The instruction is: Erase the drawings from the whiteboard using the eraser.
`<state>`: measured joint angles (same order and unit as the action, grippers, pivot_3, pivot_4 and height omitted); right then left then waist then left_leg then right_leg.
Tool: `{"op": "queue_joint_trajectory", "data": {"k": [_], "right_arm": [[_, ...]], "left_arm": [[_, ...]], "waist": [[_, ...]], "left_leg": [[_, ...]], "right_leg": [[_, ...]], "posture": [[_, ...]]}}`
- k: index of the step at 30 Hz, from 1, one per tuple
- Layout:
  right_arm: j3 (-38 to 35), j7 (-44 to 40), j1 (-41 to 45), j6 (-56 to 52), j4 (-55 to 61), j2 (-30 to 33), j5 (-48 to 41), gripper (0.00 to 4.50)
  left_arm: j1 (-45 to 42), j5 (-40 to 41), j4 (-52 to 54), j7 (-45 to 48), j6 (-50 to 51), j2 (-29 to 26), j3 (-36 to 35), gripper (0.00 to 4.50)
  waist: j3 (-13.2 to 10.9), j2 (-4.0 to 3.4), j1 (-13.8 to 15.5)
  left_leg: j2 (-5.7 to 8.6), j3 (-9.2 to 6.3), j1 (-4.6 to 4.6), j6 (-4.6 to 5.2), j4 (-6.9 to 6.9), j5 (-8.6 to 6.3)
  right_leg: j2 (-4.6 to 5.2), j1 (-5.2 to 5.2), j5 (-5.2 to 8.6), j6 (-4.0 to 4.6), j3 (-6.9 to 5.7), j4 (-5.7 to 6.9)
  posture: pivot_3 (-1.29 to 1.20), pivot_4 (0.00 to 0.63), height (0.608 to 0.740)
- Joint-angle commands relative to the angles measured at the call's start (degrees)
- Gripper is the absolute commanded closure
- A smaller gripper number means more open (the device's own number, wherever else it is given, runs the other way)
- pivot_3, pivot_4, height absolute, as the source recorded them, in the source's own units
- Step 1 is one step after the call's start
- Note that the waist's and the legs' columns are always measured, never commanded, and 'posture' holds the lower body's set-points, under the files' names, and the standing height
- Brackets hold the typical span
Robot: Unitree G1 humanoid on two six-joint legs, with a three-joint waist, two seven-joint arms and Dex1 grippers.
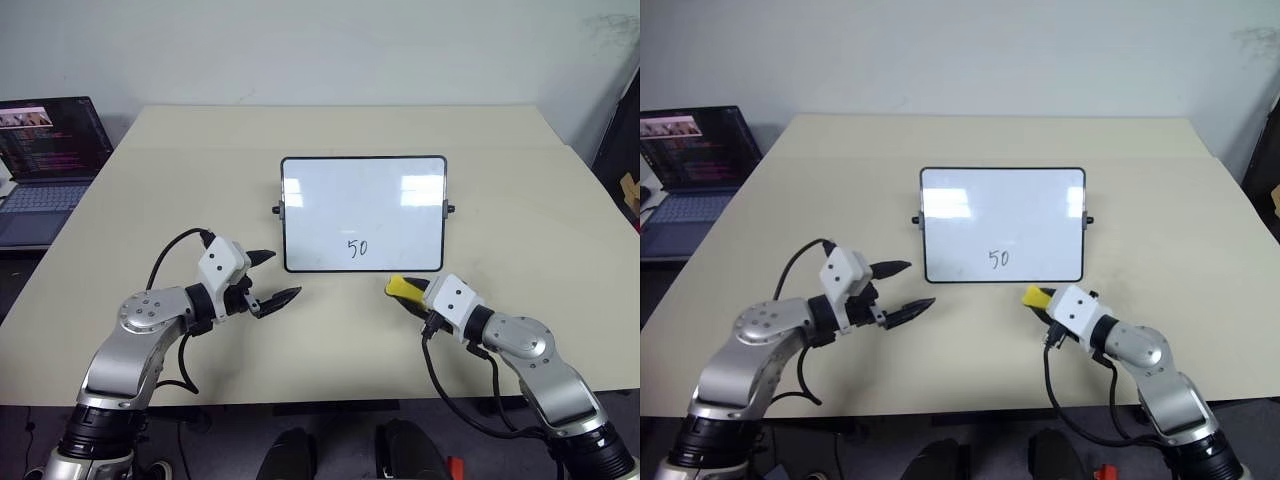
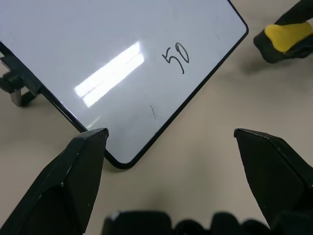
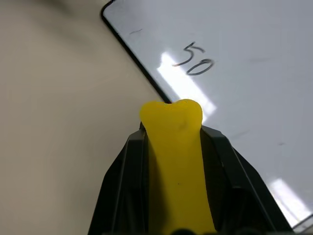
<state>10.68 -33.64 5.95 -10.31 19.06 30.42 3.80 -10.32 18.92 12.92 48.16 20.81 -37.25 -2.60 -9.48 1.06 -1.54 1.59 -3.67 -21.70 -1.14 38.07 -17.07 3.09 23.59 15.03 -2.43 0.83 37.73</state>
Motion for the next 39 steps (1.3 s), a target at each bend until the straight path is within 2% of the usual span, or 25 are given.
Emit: {"op": "queue_joint_trajectory", "data": {"k": [1,7,16,22,31,39], "right_arm": [[-0.1,3.6,2.5,5.4,-0.6,-2.1,2.5,3.38],[4.0,6.1,12.2,8.8,-9.1,-5.8,8.3,3.38],[7.8,6.2,24.8,12.7,-23.0,-11.9,10.5,3.38],[10.3,6.3,30.3,16.1,-33.2,-15.0,12.5,3.38],[8.7,6.6,27.4,11.4,-35.9,-9.9,15.0,3.38],[6.9,7.6,23.2,12.5,-34.8,-4.1,15.5,3.38]], "left_arm": [[-1.5,0.9,-0.8,0.2,-1.0,0.5,-0.8,0.00],[-3.0,1.4,-2.4,0.8,-0.9,1.2,-0.7,0.00],[-4.2,3.4,-1.4,2.3,0.8,1.3,-0.8,0.00],[-5.0,3.7,-1.6,3.4,0.9,0.8,-0.5,0.00],[-5.1,4.3,-0.8,4.2,2.0,0.5,-0.5,0.00],[-5.5,4.4,-1.0,4.4,2.2,0.7,-0.2,0.00]], "waist": [[0.0,0.00,0.0],[0.0,0.00,-0.2],[0.0,0.00,-0.2],[0.0,0.00,-0.3],[0.0,0.02,-0.1],[0.0,0.06,0.0]], "left_leg": [[0.00,0.01,0.02,0.00,0.00,0.00],[0.00,0.06,0.09,-0.04,0.01,0.02],[-0.01,0.15,0.11,-0.18,0.01,0.11],[-0.02,0.20,0.15,-0.20,0.01,0.12],[0.00,0.20,0.18,-0.16,0.06,0.10],[0.07,0.22,0.89,0.03,0.04,0.00]], "right_leg": [[-0.01,-0.01,0.00,0.00,0.00,0.00],[-0.04,-0.02,0.00,0.00,-0.03,0.07],[-0.05,-0.01,-0.01,0.01,-0.01,0.06],[-0.05,0.01,-0.01,0.01,-0.01,0.12],[-0.03,-0.03,-0.01,0.01,0.01,0.19],[-0.04,-0.72,-0.01,0.00,0.01,0.27]], "posture": [[0.00,0.150,0.740],[0.00,0.150,0.740],[0.00,0.150,0.740],[0.00,0.150,0.740],[0.00,0.150,0.740],[0.00,0.150,0.740]]}}
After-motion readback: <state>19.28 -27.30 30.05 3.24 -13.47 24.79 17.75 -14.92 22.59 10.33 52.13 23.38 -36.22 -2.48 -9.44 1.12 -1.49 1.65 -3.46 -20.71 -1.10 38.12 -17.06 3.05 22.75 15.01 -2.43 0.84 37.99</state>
